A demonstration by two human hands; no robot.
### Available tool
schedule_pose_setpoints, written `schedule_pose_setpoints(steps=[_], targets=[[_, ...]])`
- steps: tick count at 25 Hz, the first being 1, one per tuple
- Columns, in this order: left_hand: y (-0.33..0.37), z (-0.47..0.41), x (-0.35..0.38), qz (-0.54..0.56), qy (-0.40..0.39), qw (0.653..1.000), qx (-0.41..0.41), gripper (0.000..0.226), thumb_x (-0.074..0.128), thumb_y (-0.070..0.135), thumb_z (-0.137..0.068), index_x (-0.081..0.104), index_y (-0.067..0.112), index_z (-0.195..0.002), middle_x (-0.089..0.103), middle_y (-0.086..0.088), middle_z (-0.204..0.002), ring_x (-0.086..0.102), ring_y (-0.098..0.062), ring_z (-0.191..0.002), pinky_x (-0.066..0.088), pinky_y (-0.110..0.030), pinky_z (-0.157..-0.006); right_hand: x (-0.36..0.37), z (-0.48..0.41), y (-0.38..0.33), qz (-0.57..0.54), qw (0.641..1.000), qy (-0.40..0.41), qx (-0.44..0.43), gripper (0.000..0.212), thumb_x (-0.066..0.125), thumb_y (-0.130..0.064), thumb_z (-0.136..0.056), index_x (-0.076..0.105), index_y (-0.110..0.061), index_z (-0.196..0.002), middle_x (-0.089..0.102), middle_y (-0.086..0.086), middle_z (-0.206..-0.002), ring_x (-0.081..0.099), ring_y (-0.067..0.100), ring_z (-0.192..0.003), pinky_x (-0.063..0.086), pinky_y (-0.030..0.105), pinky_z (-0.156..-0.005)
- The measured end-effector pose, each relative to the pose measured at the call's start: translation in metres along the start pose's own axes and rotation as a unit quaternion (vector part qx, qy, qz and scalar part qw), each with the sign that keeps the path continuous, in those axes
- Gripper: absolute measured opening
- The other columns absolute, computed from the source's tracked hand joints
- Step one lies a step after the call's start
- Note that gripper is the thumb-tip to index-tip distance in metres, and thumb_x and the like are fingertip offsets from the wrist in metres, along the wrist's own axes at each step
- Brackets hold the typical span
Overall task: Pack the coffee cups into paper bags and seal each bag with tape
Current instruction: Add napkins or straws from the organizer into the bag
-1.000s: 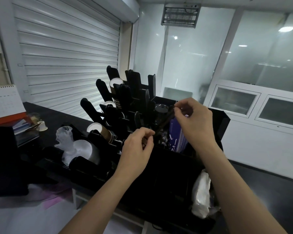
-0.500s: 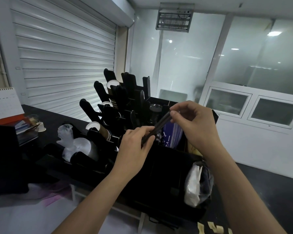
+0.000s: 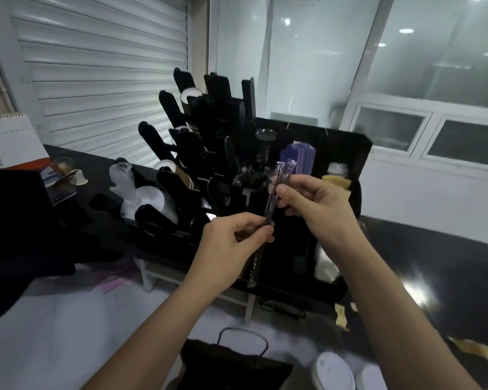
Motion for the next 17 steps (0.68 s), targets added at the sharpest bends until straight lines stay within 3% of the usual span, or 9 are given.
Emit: schedule_pose_setpoints(steps=[5, 9, 14, 17], targets=[[-0.01, 0.026, -0.003, -0.004, -0.036, 0.999, -0.025, 0.011, 0.076, 0.019, -0.088, 0.078, 0.02, -0.099, 0.077, 0.005, -0.082, 0.073, -0.007, -0.085, 0.054, -0.02, -0.081, 0.012, 0.031, 0.025, -0.066, 0.997, 0.017, 0.038, 0.017, 0.071, -0.017, -0.093, 0.074, -0.007, -0.107, 0.078, 0.012, -0.097, 0.068, 0.012, -0.076, 0.055, 0.028, -0.073], [-0.012, 0.047, -0.003, -0.008, -0.045, 0.999, -0.027, 0.011, 0.077, 0.021, -0.086, 0.077, 0.022, -0.097, 0.077, 0.004, -0.084, 0.073, -0.011, -0.087, 0.057, -0.028, -0.085, 0.021, 0.064, 0.029, -0.039, 0.999, -0.008, 0.013, 0.017, 0.07, -0.012, -0.094, 0.075, -0.007, -0.109, 0.078, 0.011, -0.096, 0.071, 0.015, -0.082, 0.058, 0.029, -0.076], [-0.023, 0.075, -0.009, -0.025, -0.072, 0.996, -0.042, 0.016, 0.075, 0.028, -0.087, 0.074, 0.03, -0.103, 0.073, 0.008, -0.092, 0.069, -0.011, -0.093, 0.054, -0.022, -0.083, 0.015, 0.099, 0.034, -0.046, 0.999, 0.013, 0.011, 0.014, 0.072, -0.01, -0.092, 0.075, -0.005, -0.105, 0.077, 0.012, -0.092, 0.07, 0.018, -0.078, 0.056, 0.027, -0.073], [-0.041, 0.091, -0.022, -0.053, -0.044, 0.996, -0.052, 0.015, 0.071, 0.028, -0.09, 0.07, 0.032, -0.104, 0.069, 0.012, -0.09, 0.066, -0.007, -0.092, 0.049, -0.014, -0.08, 0.003, 0.113, 0.037, -0.066, 0.997, 0.039, 0.001, 0.014, 0.072, -0.01, -0.09, 0.074, -0.004, -0.103, 0.076, 0.01, -0.089, 0.068, 0.017, -0.075, 0.055, 0.026, -0.071]])
Point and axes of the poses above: each hand's wrist, its own z-axis away from the middle knuckle, its own x-axis out of the palm, y = z × x, the point moved 5 cm from there along -z, towards the middle knuckle
